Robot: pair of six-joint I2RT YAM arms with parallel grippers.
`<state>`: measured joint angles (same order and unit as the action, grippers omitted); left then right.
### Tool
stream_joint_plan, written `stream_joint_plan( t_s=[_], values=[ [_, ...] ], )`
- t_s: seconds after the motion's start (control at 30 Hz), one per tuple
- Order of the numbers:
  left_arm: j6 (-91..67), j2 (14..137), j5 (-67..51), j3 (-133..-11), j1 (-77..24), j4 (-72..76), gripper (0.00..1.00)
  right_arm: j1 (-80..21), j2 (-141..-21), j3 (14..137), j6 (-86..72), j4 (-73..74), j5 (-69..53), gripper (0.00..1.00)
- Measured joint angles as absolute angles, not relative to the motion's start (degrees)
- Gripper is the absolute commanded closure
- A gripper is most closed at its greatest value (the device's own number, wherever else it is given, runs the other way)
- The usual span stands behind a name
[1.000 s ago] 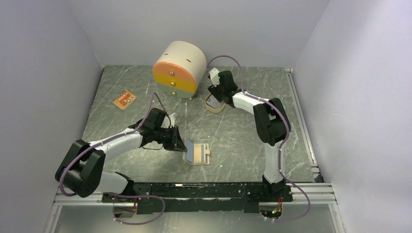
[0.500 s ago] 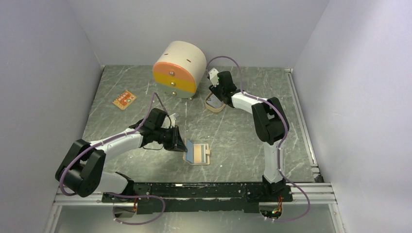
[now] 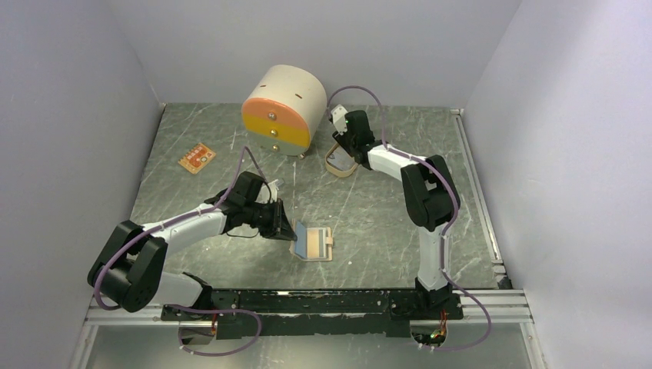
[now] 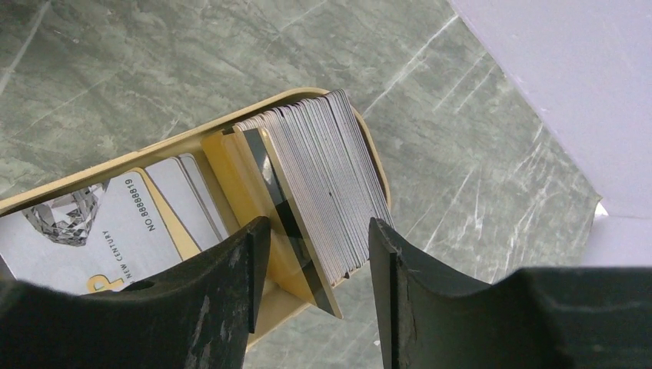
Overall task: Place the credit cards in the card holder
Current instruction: Pick up the credit card from the storage box.
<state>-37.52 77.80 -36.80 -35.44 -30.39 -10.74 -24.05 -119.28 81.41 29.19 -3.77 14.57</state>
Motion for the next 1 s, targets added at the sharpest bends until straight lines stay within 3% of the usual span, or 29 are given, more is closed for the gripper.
stream_joint_plan(
  t_s=[0.43,1.0],
  values=[
    [-37.7,77.8,-36.8,-35.4,-30.5,-10.7,0.86,-24.0,-118.8,81.4,28.7,-3.0,13.3,0.63],
    [-38.4,78.0,-36.8,-35.0,-31.3,-10.1,0.86,-23.9,-117.9,81.6,28.4,-1.8,12.9,0.72]
  ],
)
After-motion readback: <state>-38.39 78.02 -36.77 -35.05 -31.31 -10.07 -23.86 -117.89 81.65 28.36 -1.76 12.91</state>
